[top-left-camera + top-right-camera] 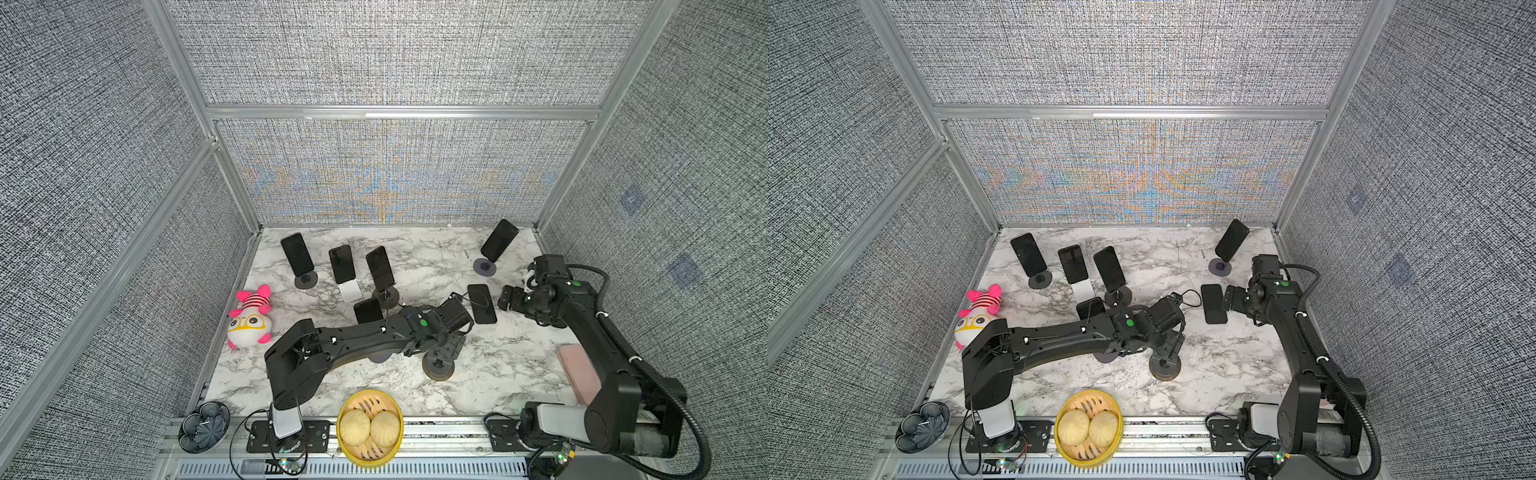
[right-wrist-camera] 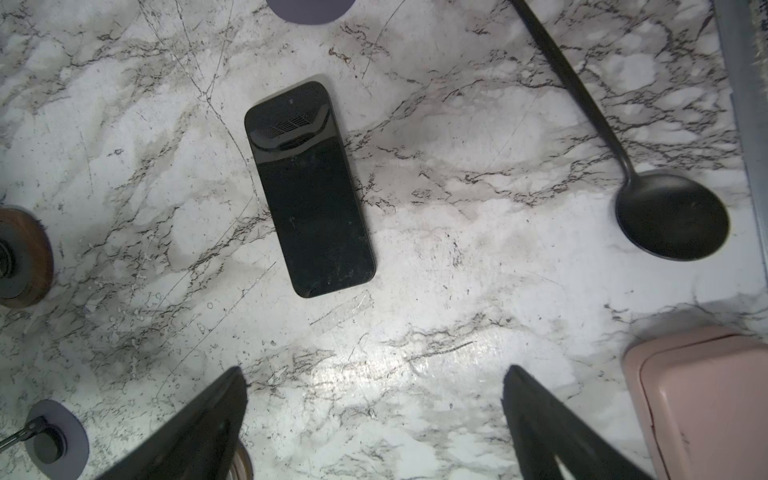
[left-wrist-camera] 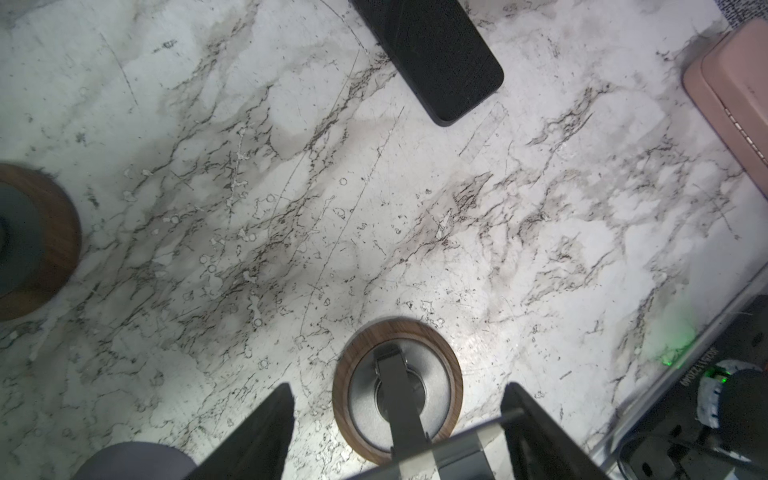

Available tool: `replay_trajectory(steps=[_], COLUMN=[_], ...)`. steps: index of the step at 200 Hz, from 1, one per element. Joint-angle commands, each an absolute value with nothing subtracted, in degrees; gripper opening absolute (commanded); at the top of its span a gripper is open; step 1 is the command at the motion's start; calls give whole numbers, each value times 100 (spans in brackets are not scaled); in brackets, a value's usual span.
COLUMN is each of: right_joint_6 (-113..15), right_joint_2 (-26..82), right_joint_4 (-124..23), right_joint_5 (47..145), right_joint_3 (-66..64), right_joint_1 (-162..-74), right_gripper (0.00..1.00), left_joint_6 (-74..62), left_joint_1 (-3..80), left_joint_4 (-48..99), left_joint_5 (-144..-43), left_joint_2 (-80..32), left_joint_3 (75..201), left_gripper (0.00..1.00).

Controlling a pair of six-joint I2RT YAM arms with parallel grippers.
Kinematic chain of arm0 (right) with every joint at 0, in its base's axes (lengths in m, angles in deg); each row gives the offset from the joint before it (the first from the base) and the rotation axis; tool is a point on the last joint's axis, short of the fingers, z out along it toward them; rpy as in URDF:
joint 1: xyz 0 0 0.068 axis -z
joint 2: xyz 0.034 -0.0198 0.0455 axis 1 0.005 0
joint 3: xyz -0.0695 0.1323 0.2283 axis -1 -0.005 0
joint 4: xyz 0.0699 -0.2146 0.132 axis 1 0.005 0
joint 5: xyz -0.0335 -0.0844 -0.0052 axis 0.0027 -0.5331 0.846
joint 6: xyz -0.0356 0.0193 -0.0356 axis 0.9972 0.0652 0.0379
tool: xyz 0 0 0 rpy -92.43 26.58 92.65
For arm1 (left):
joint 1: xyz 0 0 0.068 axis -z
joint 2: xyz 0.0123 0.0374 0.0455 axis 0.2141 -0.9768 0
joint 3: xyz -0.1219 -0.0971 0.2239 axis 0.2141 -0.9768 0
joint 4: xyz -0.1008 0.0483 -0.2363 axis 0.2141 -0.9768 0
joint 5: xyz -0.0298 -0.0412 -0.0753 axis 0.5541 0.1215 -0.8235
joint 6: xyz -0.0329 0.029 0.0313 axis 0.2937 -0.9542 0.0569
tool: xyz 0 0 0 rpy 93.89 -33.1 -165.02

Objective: Remove the phone from the phone stand

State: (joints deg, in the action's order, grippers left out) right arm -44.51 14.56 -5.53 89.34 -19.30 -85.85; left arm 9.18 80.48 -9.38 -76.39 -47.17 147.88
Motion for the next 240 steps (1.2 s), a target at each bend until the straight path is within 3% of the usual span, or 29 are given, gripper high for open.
replay_trajectory(steps=[1, 95, 114, 128, 181, 212, 240], right_joint_6=[-4417, -4444, -4427, -4431, -4418, -4415, -4417], right_joint_2=[1435, 1355, 1312, 1318, 1399, 1411, 1416], right_joint_4=[-540, -538, -519, -528, -570, -554, -554], right_joint_5=[8948, 8972, 8945, 8935, 8981, 8981, 8980], right_joint_3=[-1946, -1964, -1981, -1999, -1993, -1995, -2008], right_joint_1=[-8578, -8572, -8563, -8572, -8573, -8571, -8569], right_gripper=[96, 96, 96, 96, 96, 96, 96], left_joint_6=[1023, 622, 610, 726, 519, 540, 613], left_joint_1=[8038, 7587, 7580, 7582, 7780, 7680, 7636], left_joint_4=[-1224, -1791, -1921, -1853, -1235, -941, -793], left_joint_5=[-7403, -7216, -7246, -7432, -8137, -8486, -8555], left_joint_2=[-4750, -4966, -5018, -4962, -4709, -4430, -4336], left_joint_3=[14892, 15896, 16002, 15894, 15242, 14823, 14653], left_gripper=[77, 71, 81, 98, 99, 87, 69])
